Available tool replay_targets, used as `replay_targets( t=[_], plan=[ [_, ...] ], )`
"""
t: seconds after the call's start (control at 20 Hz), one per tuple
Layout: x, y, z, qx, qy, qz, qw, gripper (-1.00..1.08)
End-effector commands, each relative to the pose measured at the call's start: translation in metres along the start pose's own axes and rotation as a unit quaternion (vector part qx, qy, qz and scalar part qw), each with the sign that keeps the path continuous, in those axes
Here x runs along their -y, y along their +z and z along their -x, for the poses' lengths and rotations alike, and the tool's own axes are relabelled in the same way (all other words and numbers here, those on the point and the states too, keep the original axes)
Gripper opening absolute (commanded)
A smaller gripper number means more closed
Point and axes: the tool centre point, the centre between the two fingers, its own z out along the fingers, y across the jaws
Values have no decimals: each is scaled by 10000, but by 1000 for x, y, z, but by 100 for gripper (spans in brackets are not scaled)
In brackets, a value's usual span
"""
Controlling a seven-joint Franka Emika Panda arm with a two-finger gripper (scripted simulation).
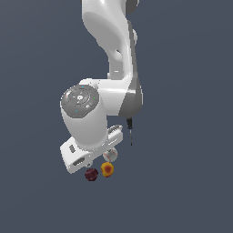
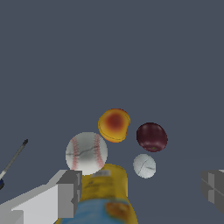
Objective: Pick up a designated object from a clutter of objects.
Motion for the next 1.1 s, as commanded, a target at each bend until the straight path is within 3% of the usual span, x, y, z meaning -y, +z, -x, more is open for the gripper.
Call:
replay_targets(
  t=[0.0,0.55,1.05],
  plan=[
    [-12,17,-2,0,-278,-4,9996,100],
    [-47,77,-3,-2,-1147,-24,9934,100],
    [-55,92,-1,-1,-1344,-34,9909,100]
  ],
)
